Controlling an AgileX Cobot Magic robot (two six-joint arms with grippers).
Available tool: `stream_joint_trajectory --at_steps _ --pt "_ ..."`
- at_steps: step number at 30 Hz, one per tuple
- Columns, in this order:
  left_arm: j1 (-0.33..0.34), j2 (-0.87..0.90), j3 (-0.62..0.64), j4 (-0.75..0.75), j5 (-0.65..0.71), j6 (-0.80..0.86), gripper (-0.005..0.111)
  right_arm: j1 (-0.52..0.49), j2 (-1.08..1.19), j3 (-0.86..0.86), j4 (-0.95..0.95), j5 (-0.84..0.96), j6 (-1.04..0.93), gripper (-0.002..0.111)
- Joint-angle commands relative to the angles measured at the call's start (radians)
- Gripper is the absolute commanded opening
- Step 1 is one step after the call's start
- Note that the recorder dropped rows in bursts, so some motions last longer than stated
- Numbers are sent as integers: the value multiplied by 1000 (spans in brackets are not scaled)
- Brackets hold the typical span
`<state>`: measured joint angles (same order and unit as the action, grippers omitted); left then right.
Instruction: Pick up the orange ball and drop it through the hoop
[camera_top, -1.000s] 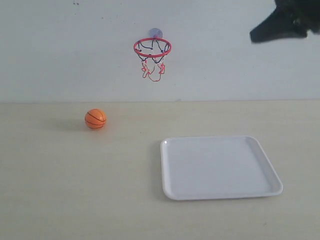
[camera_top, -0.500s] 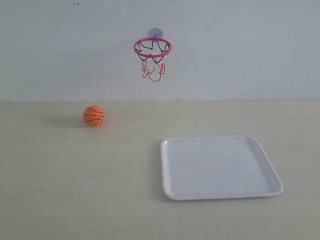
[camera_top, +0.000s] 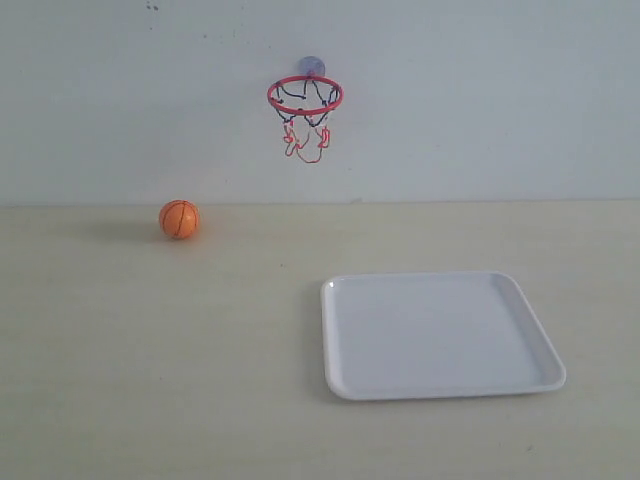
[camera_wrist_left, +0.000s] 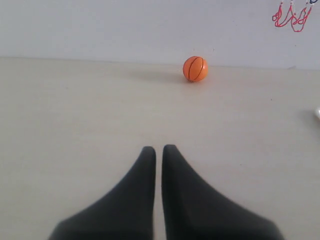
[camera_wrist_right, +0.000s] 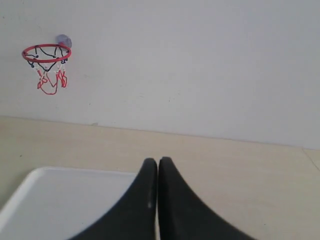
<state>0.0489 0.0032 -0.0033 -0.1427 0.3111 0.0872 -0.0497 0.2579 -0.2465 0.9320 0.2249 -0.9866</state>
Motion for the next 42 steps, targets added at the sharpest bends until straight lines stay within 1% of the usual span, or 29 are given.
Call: stream_joint_trajectory --at_steps 1,6,8,10,15,17,20,26,32,34,37,42 --pt "1 -3 3 -6 -4 -8 4 1 -49 8 6 -13 66 0" --pt "1 -3 3 -6 -4 -8 4 1 -54 8 4 -15 155 0" --pt "1 -3 3 -6 -4 -8 4 1 -54 8 -42 -11 197 0" --pt "1 -3 3 -6 -4 -8 4 1 -54 8 -182 5 314 0" --pt "1 -3 3 -6 -4 -8 4 1 -54 8 -626 34 838 0" --pt "1 -3 3 -6 -4 -8 4 1 -54 8 -711 34 950 0" --pt "1 -3 3 -6 -4 -8 4 1 -54 8 -740 34 947 0" --pt "1 -3 3 -6 -4 -8 4 1 -54 8 -740 58 871 0" --pt "1 -3 3 -6 -4 -8 4 1 -54 8 -740 179 843 0" --pt "1 -3 3 -6 -4 -8 4 1 -56 11 -740 192 841 0" --pt "1 -3 3 -6 -4 -8 4 1 -89 46 -737 170 843 0" --pt "1 -3 3 -6 -4 -8 4 1 -216 156 -737 144 858 0"
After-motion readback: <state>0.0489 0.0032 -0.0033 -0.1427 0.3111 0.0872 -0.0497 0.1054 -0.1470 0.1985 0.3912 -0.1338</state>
